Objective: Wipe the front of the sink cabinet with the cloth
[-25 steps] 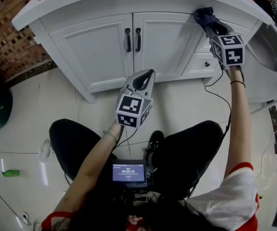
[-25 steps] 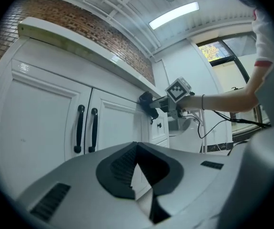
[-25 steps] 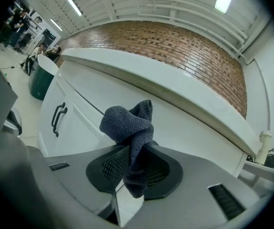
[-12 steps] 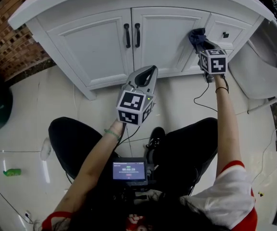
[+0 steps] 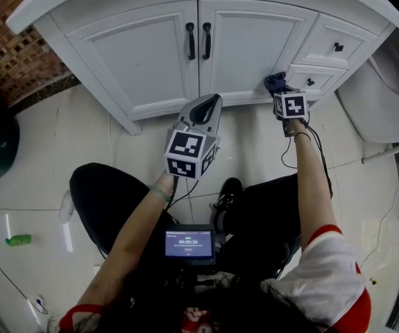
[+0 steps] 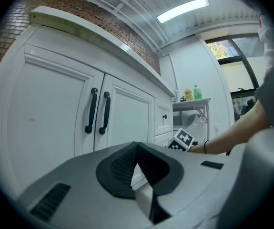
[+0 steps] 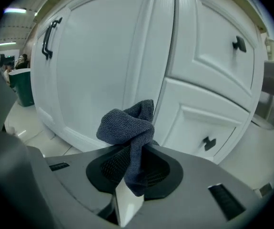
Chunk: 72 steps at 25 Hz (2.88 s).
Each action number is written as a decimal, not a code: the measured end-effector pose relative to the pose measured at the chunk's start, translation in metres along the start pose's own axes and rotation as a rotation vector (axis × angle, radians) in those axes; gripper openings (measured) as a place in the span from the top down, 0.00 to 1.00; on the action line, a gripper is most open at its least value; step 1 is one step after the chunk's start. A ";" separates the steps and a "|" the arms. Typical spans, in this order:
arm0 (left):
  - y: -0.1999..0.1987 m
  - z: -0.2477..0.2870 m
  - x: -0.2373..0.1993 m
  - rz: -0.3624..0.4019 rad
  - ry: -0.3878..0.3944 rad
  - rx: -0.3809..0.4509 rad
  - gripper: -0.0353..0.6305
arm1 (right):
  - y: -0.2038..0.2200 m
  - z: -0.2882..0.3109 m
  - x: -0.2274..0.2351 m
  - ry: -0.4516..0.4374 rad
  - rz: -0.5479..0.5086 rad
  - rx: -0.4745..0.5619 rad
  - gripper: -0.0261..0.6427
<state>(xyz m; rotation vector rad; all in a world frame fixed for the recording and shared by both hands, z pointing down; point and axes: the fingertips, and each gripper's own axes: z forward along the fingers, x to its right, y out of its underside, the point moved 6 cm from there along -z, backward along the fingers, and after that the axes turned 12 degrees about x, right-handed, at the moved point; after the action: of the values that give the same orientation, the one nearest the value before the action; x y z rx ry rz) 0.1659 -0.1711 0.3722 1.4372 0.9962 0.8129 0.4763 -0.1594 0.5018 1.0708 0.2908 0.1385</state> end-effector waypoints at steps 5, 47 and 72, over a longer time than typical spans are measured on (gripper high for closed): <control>0.016 -0.002 -0.013 -0.016 -0.017 -0.026 0.90 | 0.050 0.022 -0.014 -0.001 0.054 -0.100 0.83; -0.015 -0.172 0.014 0.069 -0.201 0.002 0.90 | -0.026 -0.203 -0.275 -0.438 0.245 0.304 0.83; -0.002 -0.188 -0.005 0.060 -0.256 -0.034 0.90 | -0.036 -0.207 -0.295 -0.470 0.241 0.333 0.83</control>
<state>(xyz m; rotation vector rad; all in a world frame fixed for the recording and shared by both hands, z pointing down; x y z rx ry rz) -0.0065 -0.0995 0.3910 1.5046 0.7446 0.6653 0.1316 -0.0760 0.4270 1.4296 -0.2501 0.0508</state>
